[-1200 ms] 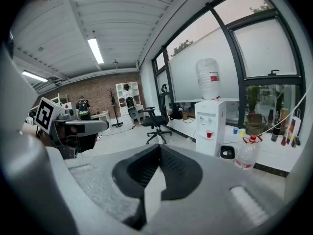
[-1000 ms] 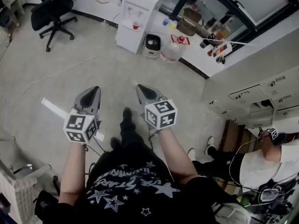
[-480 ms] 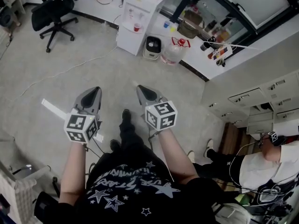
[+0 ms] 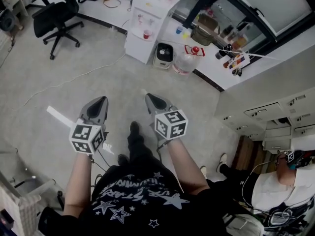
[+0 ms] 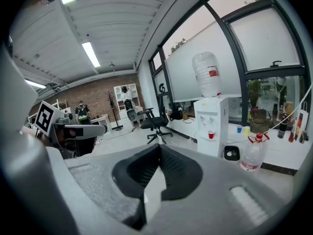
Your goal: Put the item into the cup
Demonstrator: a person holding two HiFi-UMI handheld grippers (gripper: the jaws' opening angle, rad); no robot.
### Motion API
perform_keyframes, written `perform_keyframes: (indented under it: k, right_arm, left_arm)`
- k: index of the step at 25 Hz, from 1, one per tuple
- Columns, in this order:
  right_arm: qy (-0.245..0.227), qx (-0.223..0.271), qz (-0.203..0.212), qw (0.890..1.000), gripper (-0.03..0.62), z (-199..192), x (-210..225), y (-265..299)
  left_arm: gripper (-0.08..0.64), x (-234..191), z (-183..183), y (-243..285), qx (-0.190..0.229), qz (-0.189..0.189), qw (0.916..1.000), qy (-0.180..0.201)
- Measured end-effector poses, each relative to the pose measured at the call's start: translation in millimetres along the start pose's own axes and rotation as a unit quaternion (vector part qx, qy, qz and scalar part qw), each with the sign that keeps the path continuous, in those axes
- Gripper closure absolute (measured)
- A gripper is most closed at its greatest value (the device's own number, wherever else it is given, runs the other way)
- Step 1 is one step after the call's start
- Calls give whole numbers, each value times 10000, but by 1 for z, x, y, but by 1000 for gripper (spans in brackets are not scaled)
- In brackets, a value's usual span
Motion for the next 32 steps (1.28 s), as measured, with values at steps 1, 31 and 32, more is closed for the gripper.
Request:
perform_keyframes:
  k: [1,31,32]
  right_arm:
    - [25,5,3,10000,591,2,9,7]
    - [504,-72,27,9987,591,80,225,166]
    - [517,-83,23,9986,591,79,228,168]
  left_arm:
    - [551,-4,2,10,-18,1,10000,6]
    - [551,-68,68,263,-187,83,9997,-107]
    - [551,-69,68,269,-208,60,9997,-111]
Point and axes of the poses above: the fingertips, and each gripper's own axes: y forward along the fingers, x to its right, z out of its top, the point moved 9 cm from there along -y, backward along the fingers, and after that the axes turned 4 degrees about -z, right-handed, at the moved point
